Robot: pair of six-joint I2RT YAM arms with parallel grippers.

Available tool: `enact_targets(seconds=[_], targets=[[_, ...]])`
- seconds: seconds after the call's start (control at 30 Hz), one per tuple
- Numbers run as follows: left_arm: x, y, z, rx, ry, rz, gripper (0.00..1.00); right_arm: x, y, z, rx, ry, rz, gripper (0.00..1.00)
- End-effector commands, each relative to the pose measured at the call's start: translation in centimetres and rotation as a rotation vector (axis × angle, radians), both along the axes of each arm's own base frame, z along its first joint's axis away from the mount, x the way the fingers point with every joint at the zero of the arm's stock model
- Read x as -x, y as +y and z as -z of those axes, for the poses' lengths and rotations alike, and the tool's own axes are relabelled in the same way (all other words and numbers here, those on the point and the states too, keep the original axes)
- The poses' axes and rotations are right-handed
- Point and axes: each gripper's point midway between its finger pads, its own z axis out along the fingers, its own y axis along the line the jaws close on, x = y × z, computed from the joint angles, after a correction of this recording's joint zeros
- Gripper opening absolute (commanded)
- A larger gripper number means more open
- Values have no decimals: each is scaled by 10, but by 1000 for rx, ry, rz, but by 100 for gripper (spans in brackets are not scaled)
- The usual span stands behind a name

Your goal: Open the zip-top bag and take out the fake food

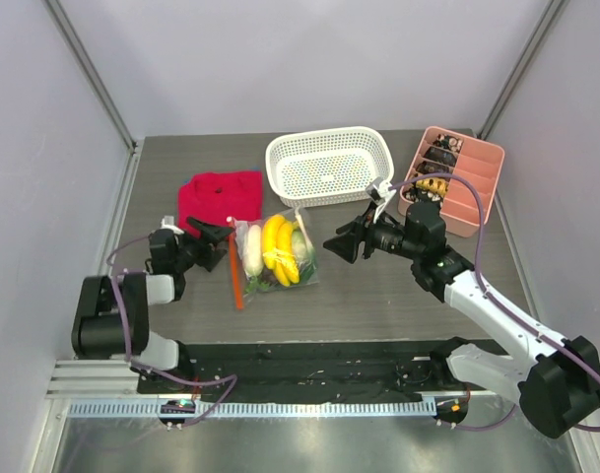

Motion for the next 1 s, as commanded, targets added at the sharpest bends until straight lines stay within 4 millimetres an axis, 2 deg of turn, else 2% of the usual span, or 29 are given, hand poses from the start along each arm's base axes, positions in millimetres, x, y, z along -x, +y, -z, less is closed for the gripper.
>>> enact_targets(seconds=[0.0,0.1,0.13,0.17,0.2,0.27,0.43,0.47,0.53,0.57,0.6,0.67,0.7,0.73,0.77,0.8,0.83,0.87,0.9,0.93,0.97], targets=[[-27,-13,-46,124,-270,73,84,3,4,-23,-46,-85,-25,66],[-29,-20,-31,170,-256,82,73,3,6,-21,-43,-81,-31,67],[-31,-23,-42,172,-326,94,67,3,6,-20,-39,-78,-35,67],[-30,-26,-34,183,-308,99,58,4,6,-20,-38,-79,-37,66],[-29,-30,-32,191,-307,104,52,3,6,-20,-34,-81,-33,67],[-26,-36,-35,197,-338,116,45,3,6,-19,-29,-79,-30,67],[-23,-42,-29,226,-331,127,35,6,7,-20,-25,-80,-34,67],[-25,-42,-31,226,-343,128,26,5,7,-19,-23,-81,-30,67],[-22,-55,-33,229,-348,164,16,5,8,-18,-17,-75,-31,67],[-22,-64,-39,231,-368,188,4,4,8,-19,-15,-72,-25,67],[-22,-68,-44,230,-383,201,0,3,8,-19,-12,-73,-21,67],[-22,-82,-70,219,-468,255,0,-5,4,-21,-4,-65,29,67],[-19,-94,-69,214,-447,294,0,-8,2,-20,2,-57,49,67],[-18,-99,-84,201,-477,318,0,-9,2,-17,15,-36,58,67],[-22,-105,-96,154,-528,345,0,-16,0,-23,22,-37,94,67],[-17,-117,-88,135,-463,385,0,-20,-3,-23,33,-24,120,67],[-16,-123,-93,110,-467,408,0,-21,-6,-17,59,15,143,67],[-18,-130,-122,40,-572,442,0,-26,-9,-21,68,20,173,67],[-13,-141,-125,13,-565,481,0,-32,-15,-21,81,22,223,67],[-10,-147,-119,-20,-520,510,0,-34,-19,-20,93,26,244,67],[-10,-153,-142,-69,-601,544,0,-35,-20,-22,94,20,256,67]])
